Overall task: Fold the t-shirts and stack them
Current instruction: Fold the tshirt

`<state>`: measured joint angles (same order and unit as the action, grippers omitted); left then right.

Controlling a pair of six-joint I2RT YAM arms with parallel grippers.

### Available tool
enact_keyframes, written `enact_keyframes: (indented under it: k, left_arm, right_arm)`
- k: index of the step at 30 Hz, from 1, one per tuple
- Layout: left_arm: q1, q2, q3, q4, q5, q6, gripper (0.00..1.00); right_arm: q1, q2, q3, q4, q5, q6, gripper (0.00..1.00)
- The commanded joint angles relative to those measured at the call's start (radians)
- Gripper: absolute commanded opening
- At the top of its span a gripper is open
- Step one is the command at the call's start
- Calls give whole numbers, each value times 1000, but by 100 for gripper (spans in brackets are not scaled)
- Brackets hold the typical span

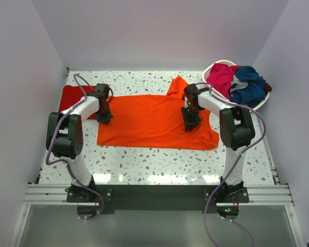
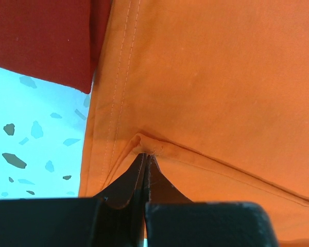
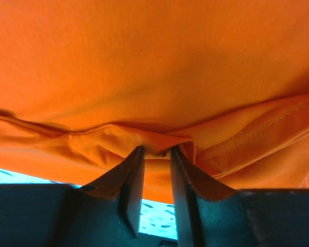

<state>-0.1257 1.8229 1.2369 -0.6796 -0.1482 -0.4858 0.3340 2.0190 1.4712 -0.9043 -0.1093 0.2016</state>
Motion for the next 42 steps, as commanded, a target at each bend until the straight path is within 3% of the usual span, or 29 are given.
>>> enact_keyframes:
  k: [1,8,14,29,38,42]
  left_arm:
    - [-2,-62,4,0,-22,15,0]
    - [0,-79,-14,-6,-31,13,0]
    - [0,-82,-31,0,-24,10,0]
    - [0,-51,-14,8,-22,15,0]
    - [0,-5,35,35,-16,13,32]
    - [0,24,55,37,-19,13,34]
  right_arm:
    - [3,-54,17,62,28,-5,36]
    - [3,-105,20,102,7,-7,46]
    - [3,-54,17,104,3,-19,47]
    - [3,0,11,108,19,-18,35]
    - [3,-5,8,107,14,-18,34]
    - [5,-8,8,105,11,-21,34]
